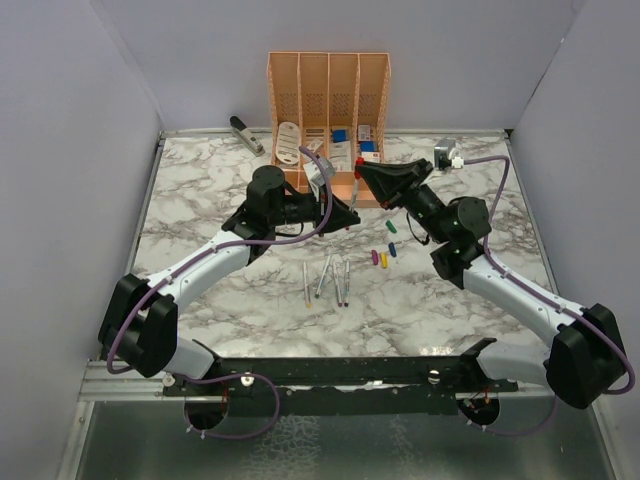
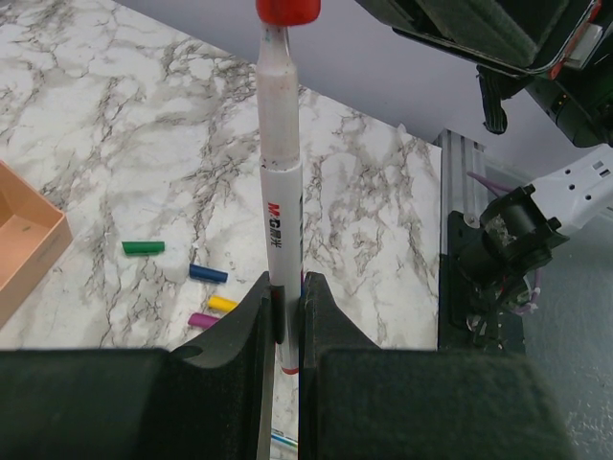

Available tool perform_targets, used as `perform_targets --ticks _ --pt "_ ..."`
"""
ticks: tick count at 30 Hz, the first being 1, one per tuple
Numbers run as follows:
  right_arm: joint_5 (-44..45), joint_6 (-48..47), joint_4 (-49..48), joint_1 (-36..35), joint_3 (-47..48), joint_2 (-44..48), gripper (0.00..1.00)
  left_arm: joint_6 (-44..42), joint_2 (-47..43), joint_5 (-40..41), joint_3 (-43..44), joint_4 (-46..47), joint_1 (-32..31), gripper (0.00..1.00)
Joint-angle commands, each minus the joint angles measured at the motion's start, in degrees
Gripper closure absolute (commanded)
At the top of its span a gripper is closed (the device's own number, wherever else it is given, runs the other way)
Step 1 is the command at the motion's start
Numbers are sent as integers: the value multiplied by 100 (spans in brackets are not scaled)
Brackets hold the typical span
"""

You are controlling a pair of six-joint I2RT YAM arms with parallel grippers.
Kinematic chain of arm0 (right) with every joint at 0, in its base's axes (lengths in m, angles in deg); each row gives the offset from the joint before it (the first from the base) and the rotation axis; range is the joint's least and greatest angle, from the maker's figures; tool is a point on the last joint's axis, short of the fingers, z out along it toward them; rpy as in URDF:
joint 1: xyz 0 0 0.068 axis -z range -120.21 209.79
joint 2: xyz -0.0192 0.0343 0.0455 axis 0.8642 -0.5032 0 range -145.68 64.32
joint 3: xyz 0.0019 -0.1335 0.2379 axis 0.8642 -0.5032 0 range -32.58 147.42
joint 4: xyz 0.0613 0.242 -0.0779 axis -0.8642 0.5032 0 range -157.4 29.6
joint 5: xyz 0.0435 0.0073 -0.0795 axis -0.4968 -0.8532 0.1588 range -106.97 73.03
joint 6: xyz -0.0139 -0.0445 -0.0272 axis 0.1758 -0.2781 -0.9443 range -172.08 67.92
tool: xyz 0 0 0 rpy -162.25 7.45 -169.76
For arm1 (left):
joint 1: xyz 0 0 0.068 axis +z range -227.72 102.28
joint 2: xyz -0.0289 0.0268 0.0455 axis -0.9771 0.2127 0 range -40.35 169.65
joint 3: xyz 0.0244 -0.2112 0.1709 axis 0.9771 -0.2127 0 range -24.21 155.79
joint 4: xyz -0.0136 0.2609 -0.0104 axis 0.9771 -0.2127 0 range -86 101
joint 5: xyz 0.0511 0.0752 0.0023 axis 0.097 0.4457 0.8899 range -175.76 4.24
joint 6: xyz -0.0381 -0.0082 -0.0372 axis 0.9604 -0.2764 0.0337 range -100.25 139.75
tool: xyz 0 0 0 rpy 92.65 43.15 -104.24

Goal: Insert the pens into the pen caps

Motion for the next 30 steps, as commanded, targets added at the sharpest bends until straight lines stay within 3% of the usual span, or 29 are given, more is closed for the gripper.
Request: perform_targets --ticks 1,17,30 --pt "-197 71 -170 0 32 -53 99 -36 -194 57 49 234 -35 100" --pt "-440 69 20 -7 -53 -171 99 66 -479 54 285 347 -34 100" --pt "-922 105 516 -15 85 -482 99 242 -733 531 568 783 -34 100"
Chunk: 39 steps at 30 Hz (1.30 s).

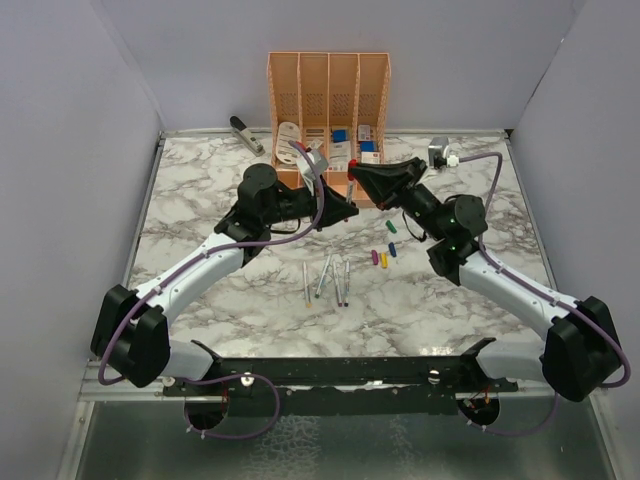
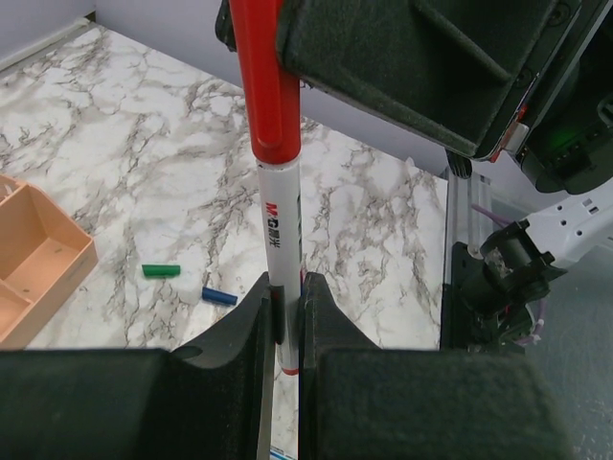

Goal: Insert the pens into the pen caps

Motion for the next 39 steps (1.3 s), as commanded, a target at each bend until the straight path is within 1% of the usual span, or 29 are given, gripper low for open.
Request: perform_targets --ticks 1,7,10,21,27,30,31,33,34,36,39 --pt "-454 -72 887 -38 83 -334 99 57 -378 282 521 765 -34 100" --pt "-230 -559 1756 -356 235 -453 99 -177 -474 773 680 863 -33 100" --pt "-136 -662 2004 -454 165 -497 99 -247 -517 929 761 994 -25 100" --pt "-68 -537 2214 -571 -29 -689 99 -412 -712 1345 825 1165 76 100" --pt "-30 -482 2136 -590 88 -760 99 -365 -707 1218 685 1119 115 100" --pt "125 -498 2101 -593 335 -790 98 -325 -729 1129 406 882 115 100" --pt "211 -516 2101 -590 426 -797 91 -296 -751 1110 253 785 111 100" --pt "310 -584 2105 -595 657 -810 69 -327 -798 1123 -22 434 115 100" --pt "367 -630 2116 -591 771 -806 61 -372 -823 1159 -159 232 115 100" --pt "533 -701 2116 -588 961 -774 49 -534 -884 1425 -429 -244 114 100" --pt "854 -834 2099 -588 1166 -642 35 -778 -909 1927 -715 -910 115 100"
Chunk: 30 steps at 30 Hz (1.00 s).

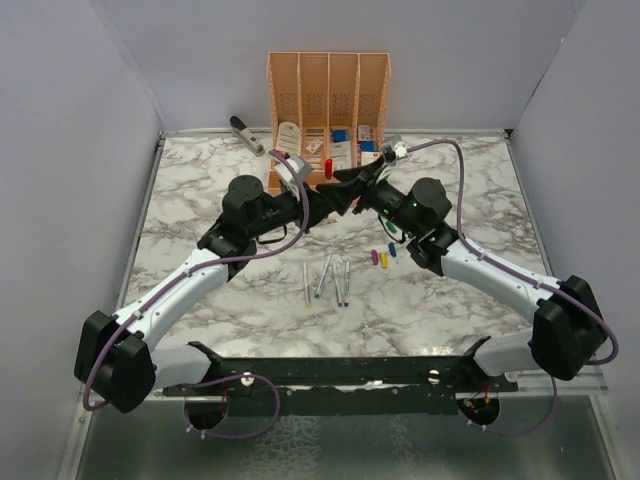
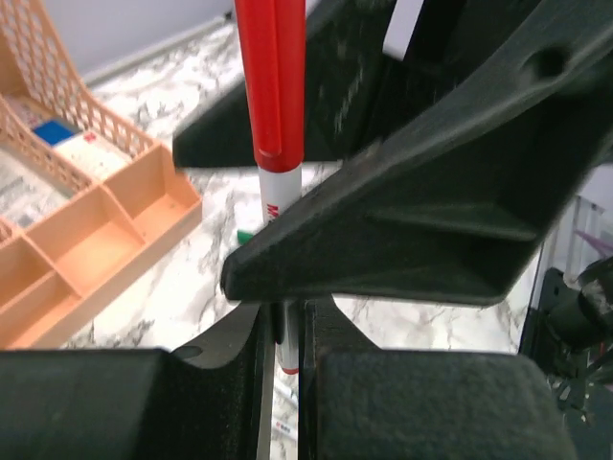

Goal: Insert the pens into the pen caps

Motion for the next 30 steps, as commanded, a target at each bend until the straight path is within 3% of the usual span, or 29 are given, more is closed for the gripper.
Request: perform_targets --ticks 1,2,3,4,9,14,16,20,24,30 --pt "487 -316 540 -10 394 179 31 -407 -132 767 -348 -584 -16 100" --pt "594 -384 540 -6 420 245 24 -459 -111 877 -398 -698 -16 100" --pt "748 -425 525 -9 426 334 10 -483 -69 999 -429 -801 -21 100" --pt "939 -444 519 -6 427 418 6 -487 -9 1147 -441 -912 -16 100" --pt "1922 -638 458 -1 321 923 5 -360 457 2102 -218 -1310 1 100" --pt "2300 -1269 -417 -6 -248 1233 4 -12 1128 2838 147 -1706 202 100" --pt "2734 -957 -17 -1 -120 1183 4 121 1457 2603 249 -1769 490 100" --pt "2722 -934 1803 5 904 662 3 474 1984 1895 253 -1767 1237 100" --pt "2931 -1005 1763 4 775 557 2 524 2384 1435 389 -2144 1664 100" --pt "2936 -1064 1755 7 611 674 1 528 2870 1026 524 -2719 1803 100"
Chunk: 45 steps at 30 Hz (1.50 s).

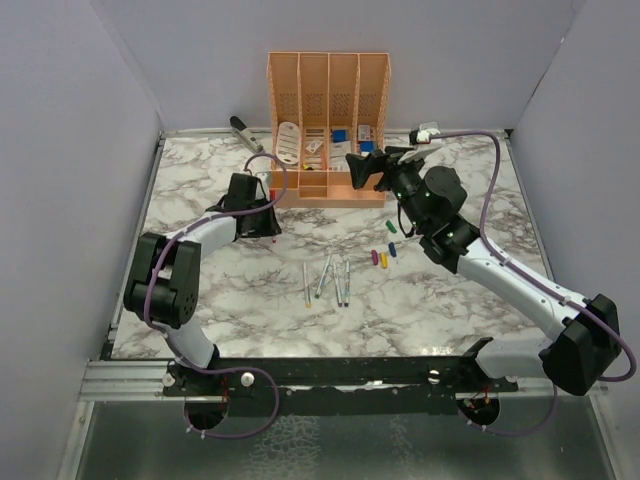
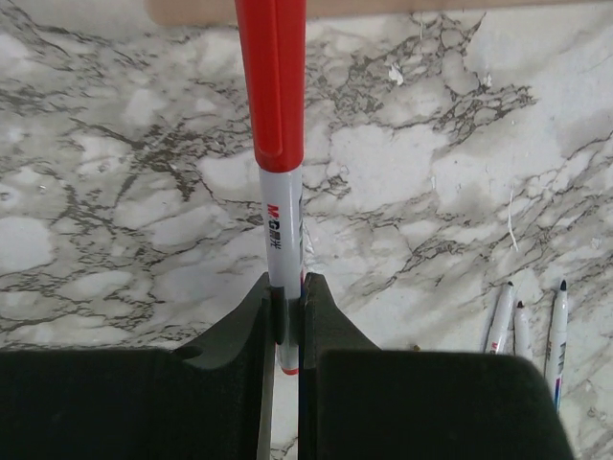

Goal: Insert the pens into the pen caps

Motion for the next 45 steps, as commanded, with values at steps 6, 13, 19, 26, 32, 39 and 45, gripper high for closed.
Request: perform_targets --ticks 6,13,19,26,32,39,45 --pt "267 61 447 -3 54 -11 0 -2 453 -767 384 -1133 7 95" --pt "200 248 466 -3 -40 -36 0 -197 468 -574 481 -1697 7 87" --pt "172 298 489 -3 -92 -83 0 -117 460 -579 403 -1701 7 60" --pt "199 343 698 -1 -36 -180 0 -78 472 -490 458 -1618 18 46" --pt "217 355 795 -3 -77 -182 0 -58 360 -464 507 -1568 16 45" --pt "314 520 1812 -3 77 -556 0 -34 -345 -423 555 -1570 24 45" --pt "107 802 2521 -94 -46 -858 7 -54 -929 -336 609 -1520 43 45"
